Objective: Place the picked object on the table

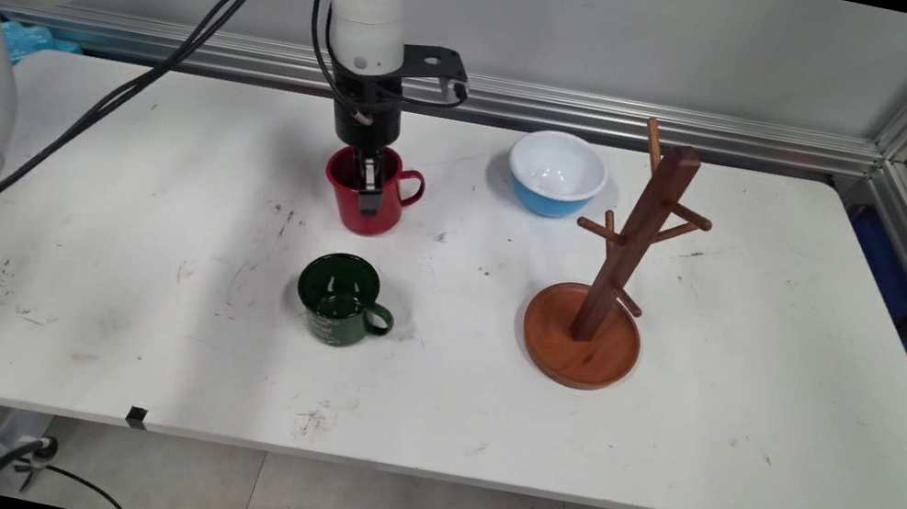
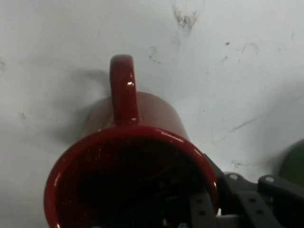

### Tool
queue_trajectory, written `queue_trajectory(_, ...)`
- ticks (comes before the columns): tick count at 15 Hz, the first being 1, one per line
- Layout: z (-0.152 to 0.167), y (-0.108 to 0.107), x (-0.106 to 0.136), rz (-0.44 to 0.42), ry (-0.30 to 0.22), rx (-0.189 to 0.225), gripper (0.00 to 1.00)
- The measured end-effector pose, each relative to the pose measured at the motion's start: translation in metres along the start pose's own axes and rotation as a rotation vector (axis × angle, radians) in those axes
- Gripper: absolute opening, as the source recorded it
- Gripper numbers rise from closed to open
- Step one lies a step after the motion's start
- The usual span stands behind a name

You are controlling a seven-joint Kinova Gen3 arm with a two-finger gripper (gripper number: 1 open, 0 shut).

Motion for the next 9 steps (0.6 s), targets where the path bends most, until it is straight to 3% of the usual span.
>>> queue_trajectory(2, 0.0015, -0.0003, 0.0005, 0.002, 0.000, 0.003, 0.00)
queue_trajectory(3, 0.0019, -0.0006, 0.0007, 0.002, 0.002, 0.006, 1.00)
queue_trajectory(9, 0.0024, -0.0018, 0.0008, 0.012, 0.011, 0.026, 1.00)
